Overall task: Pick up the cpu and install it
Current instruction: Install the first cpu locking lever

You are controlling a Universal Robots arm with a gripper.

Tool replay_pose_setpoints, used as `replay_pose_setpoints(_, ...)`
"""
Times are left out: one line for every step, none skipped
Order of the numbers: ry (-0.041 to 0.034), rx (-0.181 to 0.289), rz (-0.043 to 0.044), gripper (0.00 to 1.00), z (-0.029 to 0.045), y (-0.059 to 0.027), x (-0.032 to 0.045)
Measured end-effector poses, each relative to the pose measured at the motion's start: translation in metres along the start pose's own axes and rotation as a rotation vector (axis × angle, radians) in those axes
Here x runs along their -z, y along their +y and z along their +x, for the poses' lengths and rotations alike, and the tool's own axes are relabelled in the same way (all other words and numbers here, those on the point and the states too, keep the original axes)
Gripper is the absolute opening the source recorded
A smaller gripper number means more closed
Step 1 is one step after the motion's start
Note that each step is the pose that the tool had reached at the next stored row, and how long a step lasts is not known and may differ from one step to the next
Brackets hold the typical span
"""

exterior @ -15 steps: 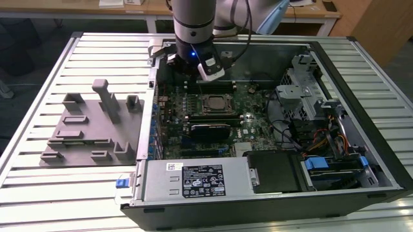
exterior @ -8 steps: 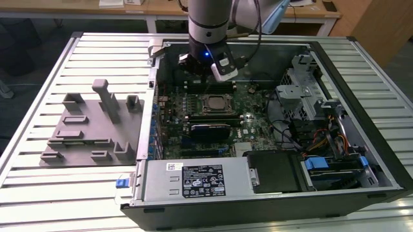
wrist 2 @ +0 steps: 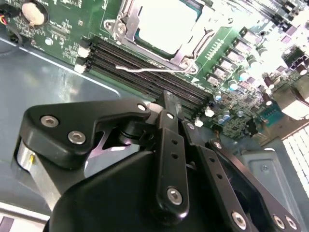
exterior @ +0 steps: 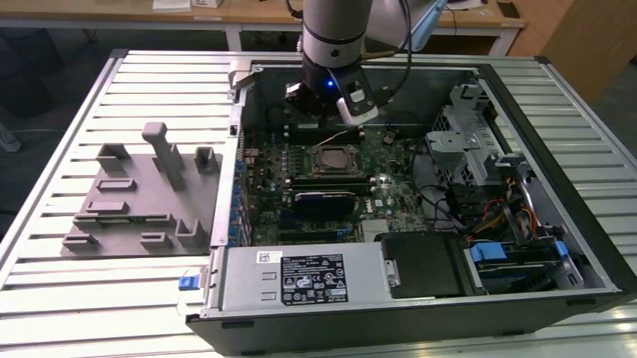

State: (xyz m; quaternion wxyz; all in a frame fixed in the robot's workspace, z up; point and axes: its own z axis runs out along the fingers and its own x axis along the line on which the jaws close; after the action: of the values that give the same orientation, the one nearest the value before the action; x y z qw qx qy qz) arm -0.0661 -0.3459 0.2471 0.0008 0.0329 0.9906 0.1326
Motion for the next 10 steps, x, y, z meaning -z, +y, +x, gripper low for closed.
replay_pose_setpoints(0.0, 0.0, 0.0, 0.11, 0.0, 0.0, 0.0)
replay_pose_setpoints(0.0, 0.0, 0.0, 0.11, -0.0001, 0.0, 0.0)
replay_pose_setpoints(-0.0001, 0.0, 0.0002, 0.11, -0.0001, 0.0, -0.0001)
replay_pose_setpoints(-0.0017, 0.0, 0.0005, 0.11, -0.0002, -0.0001, -0.0006)
replay_pose_setpoints(-0.007, 0.001, 0.0011, 0.11, -0.0002, -0.0003, -0.0012)
replay_pose_setpoints(-0.0135, 0.001, 0.0012, 0.11, -0.0001, -0.0005, -0.0018)
replay_pose_setpoints(-0.0212, 0.001, 0.0017, 0.11, -0.0001, -0.0007, -0.0022)
replay_pose_setpoints(-0.0296, 0.0, 0.0021, 0.11, -0.0001, -0.0008, -0.0027)
replay_pose_setpoints(-0.0382, 0.0, 0.0027, 0.11, -0.0001, -0.0009, -0.0031)
replay_pose_setpoints(-0.0466, -0.001, 0.0032, 0.11, -0.0001, -0.001, -0.0036)
